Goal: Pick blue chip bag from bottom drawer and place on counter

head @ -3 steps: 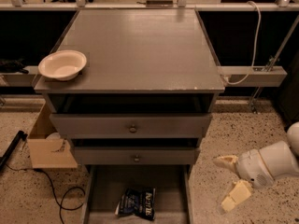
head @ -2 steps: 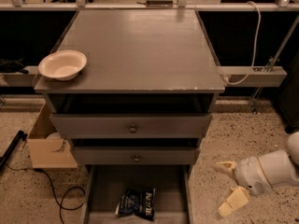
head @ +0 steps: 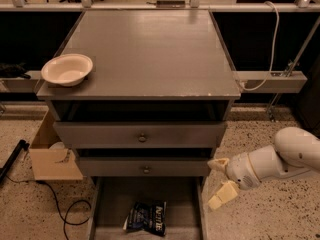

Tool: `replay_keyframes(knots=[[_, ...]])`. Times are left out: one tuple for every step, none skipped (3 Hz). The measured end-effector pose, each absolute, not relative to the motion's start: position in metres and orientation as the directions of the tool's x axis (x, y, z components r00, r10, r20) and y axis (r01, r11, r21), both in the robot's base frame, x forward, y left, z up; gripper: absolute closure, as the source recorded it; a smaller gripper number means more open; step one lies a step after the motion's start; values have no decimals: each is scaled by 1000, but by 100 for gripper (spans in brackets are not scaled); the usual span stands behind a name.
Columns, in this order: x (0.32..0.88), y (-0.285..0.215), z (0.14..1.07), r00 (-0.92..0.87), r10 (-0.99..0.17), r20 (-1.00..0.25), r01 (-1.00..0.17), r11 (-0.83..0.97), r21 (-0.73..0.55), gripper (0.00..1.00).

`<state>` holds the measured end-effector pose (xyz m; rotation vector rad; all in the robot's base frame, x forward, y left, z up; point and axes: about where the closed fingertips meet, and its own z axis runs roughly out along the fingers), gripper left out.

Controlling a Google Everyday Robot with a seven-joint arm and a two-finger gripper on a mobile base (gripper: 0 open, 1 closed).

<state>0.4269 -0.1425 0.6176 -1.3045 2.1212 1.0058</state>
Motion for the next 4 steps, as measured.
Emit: replay_keyframes(knots=[[427, -143, 618, -450, -563, -693, -893, 286, 348, 0], [422, -131, 603, -478, -492, -728, -879, 273, 392, 0], [413, -127, 584, -493, -406, -770, -869, 276, 411, 0], [408, -126, 571, -491, -352, -797, -868, 282, 410, 0]])
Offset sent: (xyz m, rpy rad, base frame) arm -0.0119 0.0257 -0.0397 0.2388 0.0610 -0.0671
